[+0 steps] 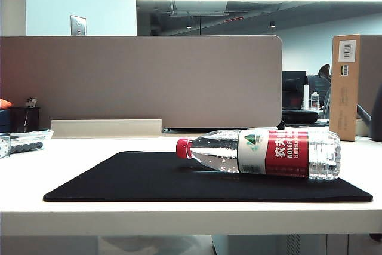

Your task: Stand the plastic bottle up on the black mouse pad.

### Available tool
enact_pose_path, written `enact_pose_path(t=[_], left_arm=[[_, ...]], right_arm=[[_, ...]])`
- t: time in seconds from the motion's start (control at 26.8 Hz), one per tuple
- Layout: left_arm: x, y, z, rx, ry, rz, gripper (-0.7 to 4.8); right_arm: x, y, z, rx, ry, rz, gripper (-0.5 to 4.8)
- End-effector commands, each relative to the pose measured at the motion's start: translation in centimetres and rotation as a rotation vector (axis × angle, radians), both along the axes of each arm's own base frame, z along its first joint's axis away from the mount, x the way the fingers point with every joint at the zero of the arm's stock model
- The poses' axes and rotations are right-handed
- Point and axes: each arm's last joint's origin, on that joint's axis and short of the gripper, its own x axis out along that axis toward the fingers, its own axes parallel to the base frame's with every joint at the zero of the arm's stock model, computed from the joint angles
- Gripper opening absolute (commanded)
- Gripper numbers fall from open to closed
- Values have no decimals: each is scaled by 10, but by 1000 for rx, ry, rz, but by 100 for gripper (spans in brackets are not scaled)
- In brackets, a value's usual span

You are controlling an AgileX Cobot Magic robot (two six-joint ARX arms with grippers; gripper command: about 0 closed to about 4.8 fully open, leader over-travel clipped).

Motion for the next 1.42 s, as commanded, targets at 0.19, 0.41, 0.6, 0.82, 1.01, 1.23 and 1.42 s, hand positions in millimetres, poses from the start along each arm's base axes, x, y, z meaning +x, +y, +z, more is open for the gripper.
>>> enact_pose_path(t=[0.19,0.41,0.6,0.82,1.01,1.23,1.42], left_arm=[[0,0,3,-3,-16,-2,-4],[-1,-16,3,-1,-16,-136,-4],[-8,-43,0,4,18,-430,-4],[-12,-59,-7,32,98,-589,-4],[-17,-66,-9,45,120,-672,-4],[-18,-68,-9,47,121,-697,-4],[-18,-68,-9,47,121,-697,-4]], right_arm=[[0,0,0,3,-12,0,-5],[0,0,0,4,-12,0,-5],[0,1,1,53,-21,34,-5],[-2,7,7,250,-25,257,-5],[-5,9,16,415,-54,389,-6],[-11,7,45,622,76,307,-5],[-1,10,112,419,50,397,-6]])
